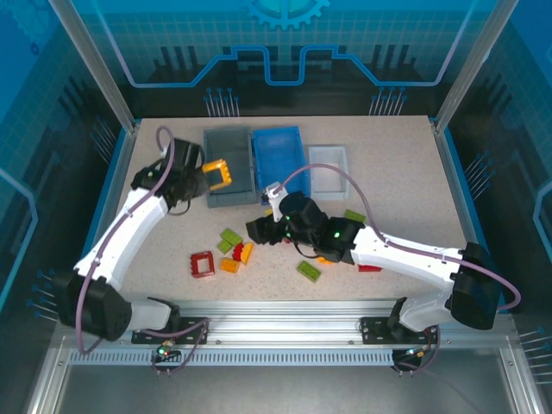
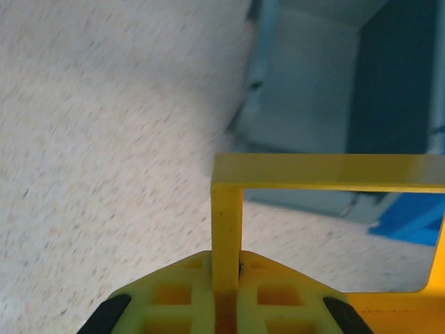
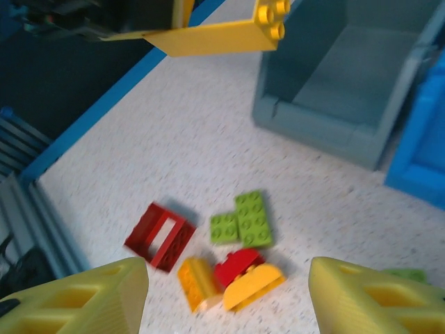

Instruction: Sort the legos into containers by color

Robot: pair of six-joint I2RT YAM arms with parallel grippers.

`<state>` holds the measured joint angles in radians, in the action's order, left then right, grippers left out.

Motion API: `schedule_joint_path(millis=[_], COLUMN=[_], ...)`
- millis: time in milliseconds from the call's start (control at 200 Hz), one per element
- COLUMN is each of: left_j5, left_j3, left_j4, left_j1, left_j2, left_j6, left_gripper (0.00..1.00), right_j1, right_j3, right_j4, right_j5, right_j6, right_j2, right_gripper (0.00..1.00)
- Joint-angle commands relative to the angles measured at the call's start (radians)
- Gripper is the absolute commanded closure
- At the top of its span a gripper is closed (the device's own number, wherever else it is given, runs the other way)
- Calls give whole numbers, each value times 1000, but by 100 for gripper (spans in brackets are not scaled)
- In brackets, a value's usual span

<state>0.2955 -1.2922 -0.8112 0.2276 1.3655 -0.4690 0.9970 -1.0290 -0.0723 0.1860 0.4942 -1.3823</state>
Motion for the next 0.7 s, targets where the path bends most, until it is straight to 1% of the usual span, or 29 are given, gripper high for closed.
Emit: schedule_joint_path(millis=[0,105,175,275,365,545,695], left_j5=[24,44,80,117,128,171,140], left_j3=[-150,-338,-453,-622,-745,-898,-923], left_j4=[-59,-72,-105,-162,-198,-244,-223], left_j1=[7,6,3,-13,-28,-45,-53], left_j2=[160,340,468,621,736,884,935], left_j6=[92,154,181,196,203,213,211], left_gripper=[100,100,100,100,100,100,100], right_j1=[-50,-78,-85,-90,-91,-91,-91], right_j3=[-52,-112,-158,-209,-224,-215,-214], right_j4=[74,77,66,41,39,28,14], right_j5=[58,118,152,155,148,138,138], right_j6=[21,24,30,32,36,55,69], right_j2=[1,-28,-57,-86,-98,-110,-119], right_gripper=[36,35,35,35,35,35,35])
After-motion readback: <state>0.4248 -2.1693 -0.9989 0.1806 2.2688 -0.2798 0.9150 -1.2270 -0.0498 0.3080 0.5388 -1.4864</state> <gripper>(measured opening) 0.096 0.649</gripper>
